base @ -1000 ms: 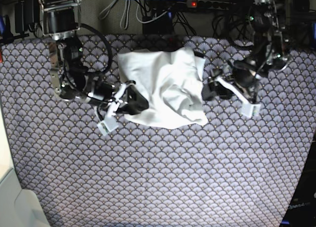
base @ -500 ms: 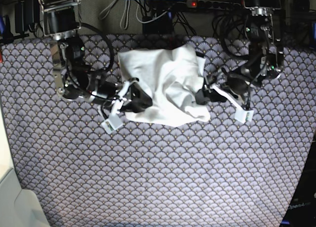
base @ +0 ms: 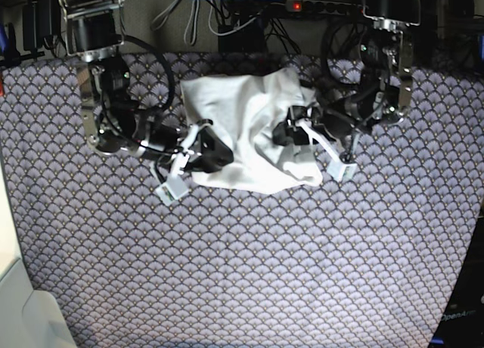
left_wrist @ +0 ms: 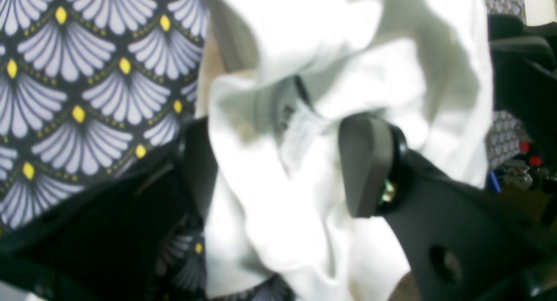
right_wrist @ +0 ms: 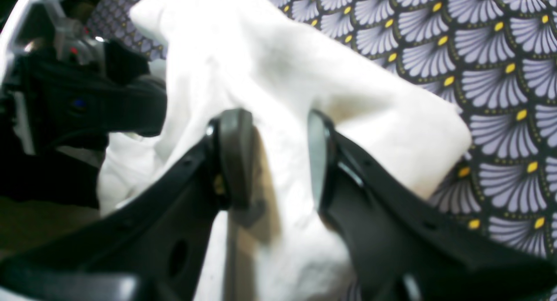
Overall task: Fold the T-shirt properly
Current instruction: 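Hold the bundle with both grippers and push its sides together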
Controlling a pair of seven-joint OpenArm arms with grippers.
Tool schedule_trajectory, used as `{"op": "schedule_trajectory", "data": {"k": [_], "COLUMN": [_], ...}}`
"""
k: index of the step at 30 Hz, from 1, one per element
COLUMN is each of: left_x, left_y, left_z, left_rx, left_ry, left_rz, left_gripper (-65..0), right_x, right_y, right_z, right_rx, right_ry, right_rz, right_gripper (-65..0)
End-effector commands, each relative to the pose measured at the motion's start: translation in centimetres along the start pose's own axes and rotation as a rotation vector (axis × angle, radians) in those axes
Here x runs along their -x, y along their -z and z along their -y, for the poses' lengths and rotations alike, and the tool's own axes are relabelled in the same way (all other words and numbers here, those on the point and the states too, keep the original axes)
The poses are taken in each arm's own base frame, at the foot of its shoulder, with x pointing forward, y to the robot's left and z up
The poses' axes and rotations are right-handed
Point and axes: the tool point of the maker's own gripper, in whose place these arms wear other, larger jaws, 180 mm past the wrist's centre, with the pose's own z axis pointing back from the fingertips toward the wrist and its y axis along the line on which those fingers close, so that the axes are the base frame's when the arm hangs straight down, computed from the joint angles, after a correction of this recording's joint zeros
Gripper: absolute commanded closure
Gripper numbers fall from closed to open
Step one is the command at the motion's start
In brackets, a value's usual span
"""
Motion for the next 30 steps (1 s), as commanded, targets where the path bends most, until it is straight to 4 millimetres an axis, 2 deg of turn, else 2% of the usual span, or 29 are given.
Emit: {"op": "schedule_trajectory", "data": {"k": [1,10,17,20,25,30], "left_x": [-1.0,-0.2,-0.4,-0.4,1.1,1.3], "left_y": [-0.2,0.0,0.2,0.7,2.3,2.5], "left_z": [0.4,-0.6,-0.8,-1.0,-1.1,-0.6], "left_rx": [0.012,-0.007,-0.013,-0.01,-0.002,0.014], "left_ry": [0.01,-0.015,-0.017,-0.029,-0.089,-0.1], "left_rz": [0.027,0.003,0.004,-0.012,-0.056,-0.059], "left_gripper": [-42.6,-42.6,-42.6,-42.6,-42.6,-42.5], "right_x": [-1.3,-1.4,-1.8,-1.8,-1.8,-1.8], "right_y": [-0.2,-0.2,-0.2,-0.2,-0.2,-0.2], "right_z": [-0.1,0.0,0.1,0.1,0.1,0.1], "right_rx": [-0.006,-0.005,-0.004,-0.004,-0.004,-0.004], "right_ry": [-0.025,-0.028,-0.035,-0.035,-0.035,-0.035], "right_rz": [0.026,0.028,0.031,0.031,0.031,0.031], "right_gripper": [-19.4,-19.4,-19.4,-19.4,-19.4,-19.4]}}
